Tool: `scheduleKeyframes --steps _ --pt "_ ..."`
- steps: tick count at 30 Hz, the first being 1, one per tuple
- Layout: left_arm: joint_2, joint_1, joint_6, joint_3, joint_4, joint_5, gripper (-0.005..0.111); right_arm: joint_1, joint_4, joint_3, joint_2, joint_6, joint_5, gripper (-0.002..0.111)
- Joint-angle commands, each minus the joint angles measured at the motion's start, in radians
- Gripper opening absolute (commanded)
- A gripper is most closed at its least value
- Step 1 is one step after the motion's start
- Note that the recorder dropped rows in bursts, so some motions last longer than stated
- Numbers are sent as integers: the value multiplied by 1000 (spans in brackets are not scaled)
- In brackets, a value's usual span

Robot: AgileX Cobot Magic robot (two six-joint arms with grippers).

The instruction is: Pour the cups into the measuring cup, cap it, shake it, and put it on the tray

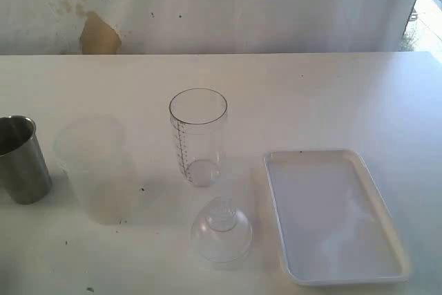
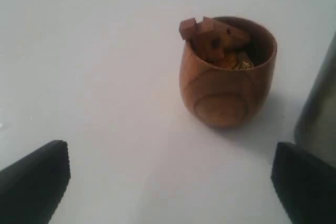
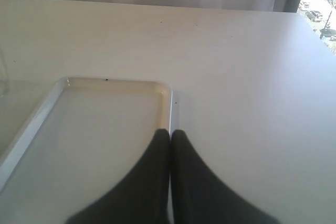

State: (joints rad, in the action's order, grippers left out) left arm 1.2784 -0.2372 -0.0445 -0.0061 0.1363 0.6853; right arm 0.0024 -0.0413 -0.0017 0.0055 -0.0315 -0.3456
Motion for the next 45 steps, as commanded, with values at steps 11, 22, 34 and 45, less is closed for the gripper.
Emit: scheduleKeyframes --steps 11,22,34,45 --pt "377 1 45 -68 -103 303 105 -2 -3 2 -6 9 3 0" --pt "568 1 50 -172 -105 406 105 -2 -3 2 -6 9 3 0" --pt "693 1 45 -267 -99 449 105 -2 -3 2 -6 -10 3 0" --pt "718 1 45 -329 -84 466 105 -2 -3 2 -6 -10 3 0"
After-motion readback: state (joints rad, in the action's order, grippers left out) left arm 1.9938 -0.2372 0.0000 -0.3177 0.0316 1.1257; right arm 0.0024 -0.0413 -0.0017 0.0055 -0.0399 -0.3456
